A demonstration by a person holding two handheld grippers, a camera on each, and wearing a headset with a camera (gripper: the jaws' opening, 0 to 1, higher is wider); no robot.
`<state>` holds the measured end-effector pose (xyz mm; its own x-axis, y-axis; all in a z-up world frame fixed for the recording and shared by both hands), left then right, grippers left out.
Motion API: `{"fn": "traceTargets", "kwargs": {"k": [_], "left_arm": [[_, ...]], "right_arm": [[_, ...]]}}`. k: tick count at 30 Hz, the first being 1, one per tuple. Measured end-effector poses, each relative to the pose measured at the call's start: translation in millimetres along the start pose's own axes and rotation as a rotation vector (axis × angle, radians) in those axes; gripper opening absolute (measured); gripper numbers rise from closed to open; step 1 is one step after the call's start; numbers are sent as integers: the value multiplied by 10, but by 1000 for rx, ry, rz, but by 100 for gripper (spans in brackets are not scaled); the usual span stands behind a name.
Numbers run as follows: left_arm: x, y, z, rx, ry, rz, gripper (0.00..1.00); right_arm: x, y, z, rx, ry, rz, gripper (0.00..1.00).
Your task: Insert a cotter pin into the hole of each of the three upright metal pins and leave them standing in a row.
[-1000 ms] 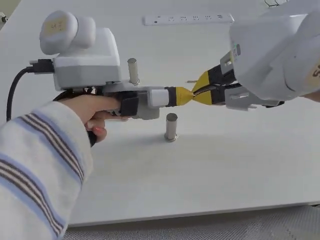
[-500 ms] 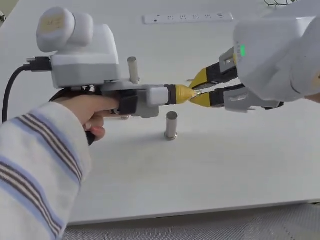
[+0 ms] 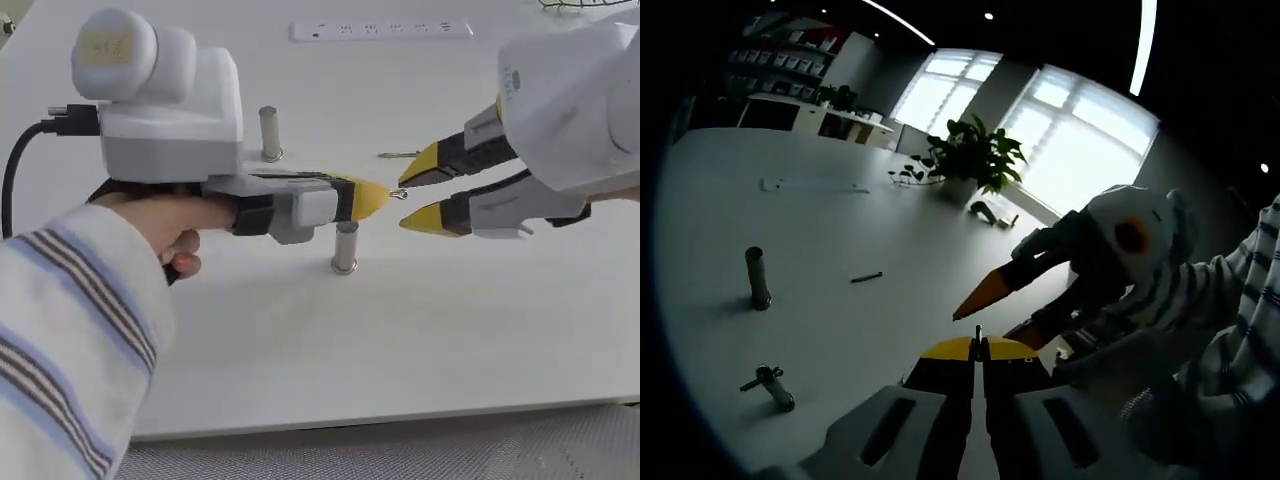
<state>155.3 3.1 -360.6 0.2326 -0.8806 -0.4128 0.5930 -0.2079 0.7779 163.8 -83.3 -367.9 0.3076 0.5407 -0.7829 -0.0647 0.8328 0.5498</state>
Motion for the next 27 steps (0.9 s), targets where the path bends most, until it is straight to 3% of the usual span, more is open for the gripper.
{"fn": "traceTargets", "kwargs": {"k": [5,10,15,16,20,25,27], "left_arm": [[-30,23,34,153,-8,8,0],[-68,19,72,335,-3,-26,0],[-92,46,85,473,-18,-23,0],[-95,46,90,475,-23,-20,0],[-150,48,-67,504,-32,-29,0],[-142,15,-7,536,-42,-57,0],[-153,3,-44,534,-49,-56,0]], "right_arm": [[-19,1,2,104,61,60,18],[-50,29,-31,158,115,116,18],[-58,63,-96,190,160,135,17],[-59,69,-111,192,166,136,17],[-44,99,-173,208,182,129,16],[-41,129,-217,223,211,154,11],[-40,139,-224,226,216,160,9]]}}
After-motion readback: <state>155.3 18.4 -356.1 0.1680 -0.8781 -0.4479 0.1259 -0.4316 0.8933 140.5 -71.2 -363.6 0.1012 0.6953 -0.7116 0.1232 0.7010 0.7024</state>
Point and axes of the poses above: the centre of the closed fingertips' face, and the gripper's own axes: x roughly forward along the fingers, z roughly to its right, y roughly out of its top, the point moved 5 cm from there along -x, roughly backward along the fingers, and after that the axes turned 6 degrees about -z, right-handed, at the moved point
